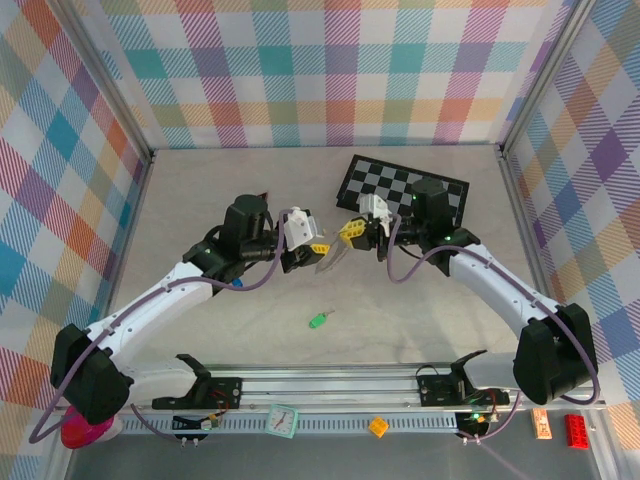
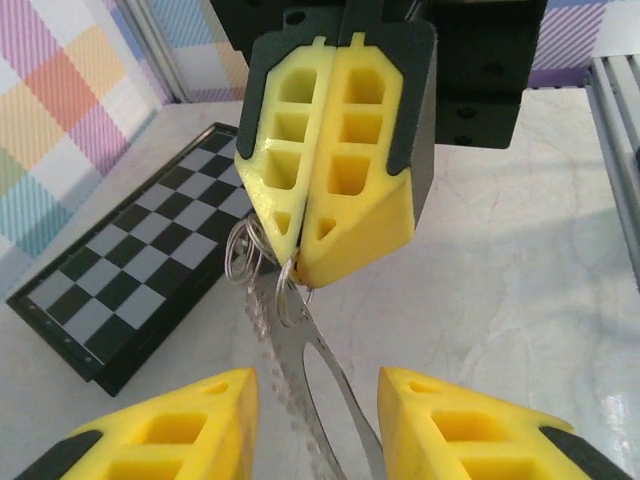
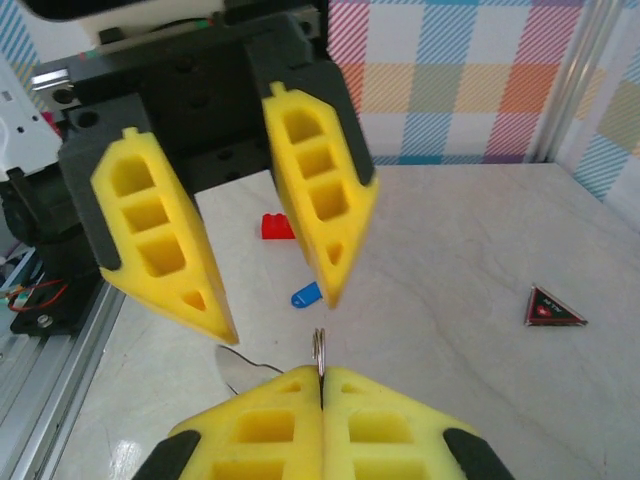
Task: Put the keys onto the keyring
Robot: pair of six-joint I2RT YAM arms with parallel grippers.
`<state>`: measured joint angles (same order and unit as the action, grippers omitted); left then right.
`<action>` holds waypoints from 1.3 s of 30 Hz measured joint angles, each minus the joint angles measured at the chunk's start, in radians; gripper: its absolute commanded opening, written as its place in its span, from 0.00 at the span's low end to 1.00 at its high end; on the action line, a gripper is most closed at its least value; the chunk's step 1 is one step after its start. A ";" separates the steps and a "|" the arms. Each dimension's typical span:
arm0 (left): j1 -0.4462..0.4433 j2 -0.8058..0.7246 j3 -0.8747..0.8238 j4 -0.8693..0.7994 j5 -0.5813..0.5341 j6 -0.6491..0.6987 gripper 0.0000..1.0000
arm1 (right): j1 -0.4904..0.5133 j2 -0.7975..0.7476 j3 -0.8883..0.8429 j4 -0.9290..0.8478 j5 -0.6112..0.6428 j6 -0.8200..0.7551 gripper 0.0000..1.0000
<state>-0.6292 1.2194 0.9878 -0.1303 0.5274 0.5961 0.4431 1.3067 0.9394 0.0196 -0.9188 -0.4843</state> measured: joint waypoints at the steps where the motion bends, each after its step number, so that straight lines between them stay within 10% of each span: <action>1: 0.000 0.005 0.003 -0.003 0.005 0.000 0.35 | 0.005 0.000 0.002 -0.012 0.000 -0.010 0.00; 33: 0.000 0.044 0.057 -0.124 0.064 0.025 0.03 | 0.063 0.037 0.064 -0.141 0.000 -0.108 0.00; 39: 0.000 0.044 0.057 -0.134 0.055 0.011 0.00 | 0.069 0.034 0.065 -0.155 0.040 -0.095 0.32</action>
<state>-0.6292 1.2636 1.0451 -0.2642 0.5819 0.6067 0.5121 1.3411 1.0046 -0.1352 -0.8783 -0.5797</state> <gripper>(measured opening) 0.043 0.298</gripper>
